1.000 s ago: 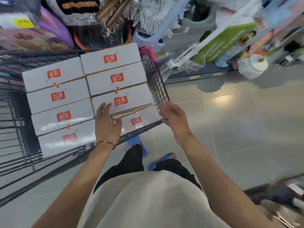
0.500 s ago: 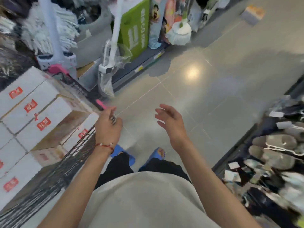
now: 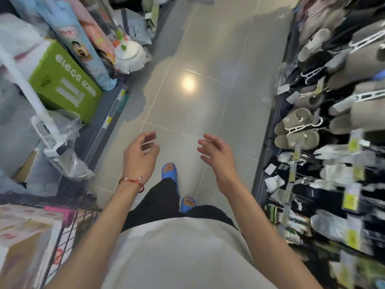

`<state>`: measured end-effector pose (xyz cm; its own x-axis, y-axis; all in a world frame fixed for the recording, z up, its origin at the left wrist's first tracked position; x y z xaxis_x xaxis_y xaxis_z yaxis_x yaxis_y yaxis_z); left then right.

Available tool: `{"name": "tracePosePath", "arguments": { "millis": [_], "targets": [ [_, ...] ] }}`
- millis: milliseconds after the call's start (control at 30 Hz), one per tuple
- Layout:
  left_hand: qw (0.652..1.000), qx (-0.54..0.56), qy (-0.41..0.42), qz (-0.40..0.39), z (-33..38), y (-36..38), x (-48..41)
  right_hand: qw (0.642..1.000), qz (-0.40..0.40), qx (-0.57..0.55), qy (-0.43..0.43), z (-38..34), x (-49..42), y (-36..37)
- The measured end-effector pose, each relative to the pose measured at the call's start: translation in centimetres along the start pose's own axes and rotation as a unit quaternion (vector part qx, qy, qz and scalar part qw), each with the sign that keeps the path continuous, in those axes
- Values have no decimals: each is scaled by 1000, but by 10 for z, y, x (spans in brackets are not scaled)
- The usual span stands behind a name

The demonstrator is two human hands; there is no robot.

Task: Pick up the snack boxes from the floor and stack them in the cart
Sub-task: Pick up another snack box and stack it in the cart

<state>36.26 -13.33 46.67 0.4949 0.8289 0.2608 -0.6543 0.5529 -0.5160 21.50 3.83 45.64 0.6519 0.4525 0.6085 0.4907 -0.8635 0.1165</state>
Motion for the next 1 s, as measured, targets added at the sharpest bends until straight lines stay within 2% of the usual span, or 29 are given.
{"name": "tracePosePath", "arguments": {
  "millis": [267, 667, 1000],
  "targets": [
    [998, 6, 12, -65, 48, 52, -126, 999, 45, -20, -1, -63, -96, 1],
    [990, 3, 22, -136, 159, 78, -366, 992, 100, -70, -12, -226, -270, 59],
    [988, 23, 7, -153, 245, 136, -555, 990, 103, -98, -16, -340, -437, 67]
  ]
}}
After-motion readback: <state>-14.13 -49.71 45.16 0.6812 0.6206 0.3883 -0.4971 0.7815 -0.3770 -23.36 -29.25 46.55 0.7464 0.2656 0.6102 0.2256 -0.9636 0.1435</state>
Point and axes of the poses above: each hand's wrist, its own x-axis away from the middle knuckle, its own y-axis out of the palm, z = x × y, the point moved 6 cm from there along -x, towards the middle knuckle, and after that the axes turned 6 degrees about -x, right-handed, at the moved point
